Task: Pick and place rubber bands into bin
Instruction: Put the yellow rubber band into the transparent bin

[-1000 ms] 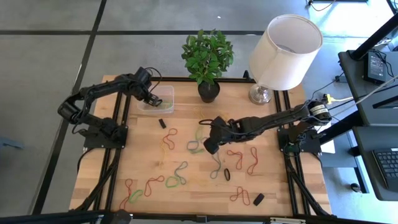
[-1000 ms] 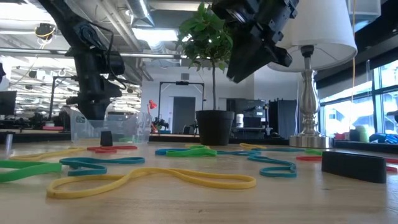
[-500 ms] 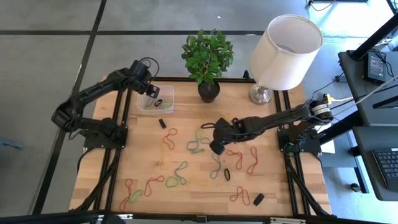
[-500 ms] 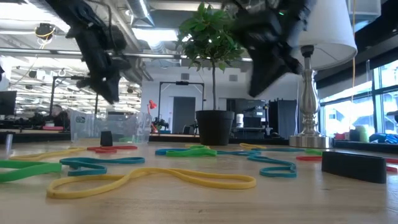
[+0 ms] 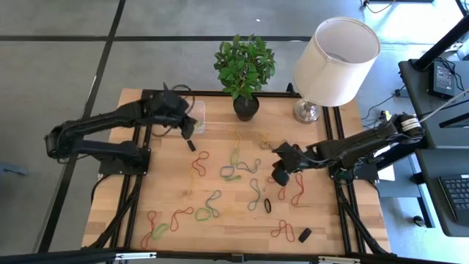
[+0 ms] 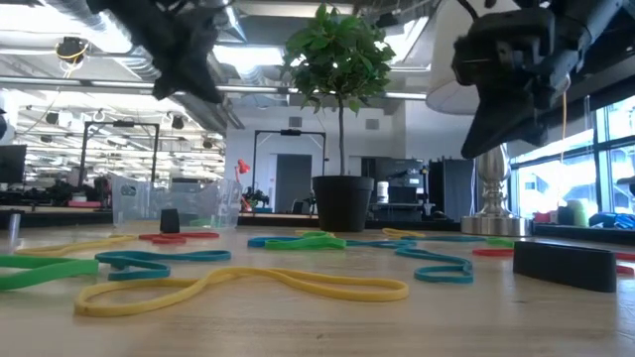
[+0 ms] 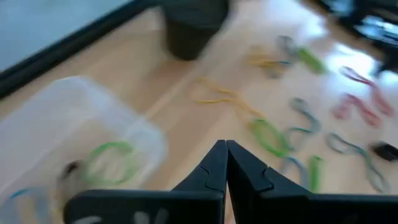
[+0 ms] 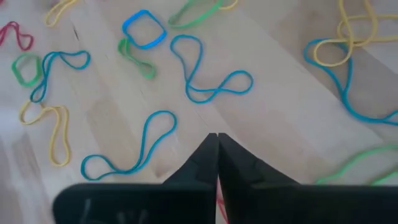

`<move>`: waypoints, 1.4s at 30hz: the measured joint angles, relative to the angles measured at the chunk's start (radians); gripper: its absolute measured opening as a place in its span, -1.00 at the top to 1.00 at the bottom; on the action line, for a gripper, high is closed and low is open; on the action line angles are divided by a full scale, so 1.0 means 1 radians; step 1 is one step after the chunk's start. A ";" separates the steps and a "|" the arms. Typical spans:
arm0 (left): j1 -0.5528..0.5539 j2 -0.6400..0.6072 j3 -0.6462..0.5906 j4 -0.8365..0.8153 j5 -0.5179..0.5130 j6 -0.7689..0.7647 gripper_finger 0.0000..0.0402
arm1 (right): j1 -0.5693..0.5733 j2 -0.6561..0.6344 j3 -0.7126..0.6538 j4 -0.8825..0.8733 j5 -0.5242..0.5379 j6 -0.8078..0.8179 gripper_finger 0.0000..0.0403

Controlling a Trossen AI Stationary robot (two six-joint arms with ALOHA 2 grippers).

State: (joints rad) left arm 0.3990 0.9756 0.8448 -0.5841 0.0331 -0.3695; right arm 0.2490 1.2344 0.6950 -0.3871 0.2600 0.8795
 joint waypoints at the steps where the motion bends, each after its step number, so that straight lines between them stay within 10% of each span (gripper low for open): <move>1: -0.029 0.001 0.000 0.015 -0.001 0.000 0.98 | -0.004 -0.011 -0.011 0.002 0.000 0.000 0.96; 11: -0.162 0.020 0.000 0.041 -0.050 0.146 0.99 | -0.008 0.021 -0.015 0.203 -0.039 -0.254 0.95; 25: -0.417 0.115 0.000 -0.087 -0.056 0.298 0.99 | -0.008 0.030 -0.015 0.183 -0.044 -0.024 0.98; 42: -0.735 0.461 0.115 -0.276 -0.100 -0.474 0.99 | 0.079 -0.009 -0.015 -0.166 -0.114 -0.023 0.99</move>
State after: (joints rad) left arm -0.3364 1.4366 0.9603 -0.8601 -0.0673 -0.8434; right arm 0.3284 1.2259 0.6800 -0.5531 0.1457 0.8567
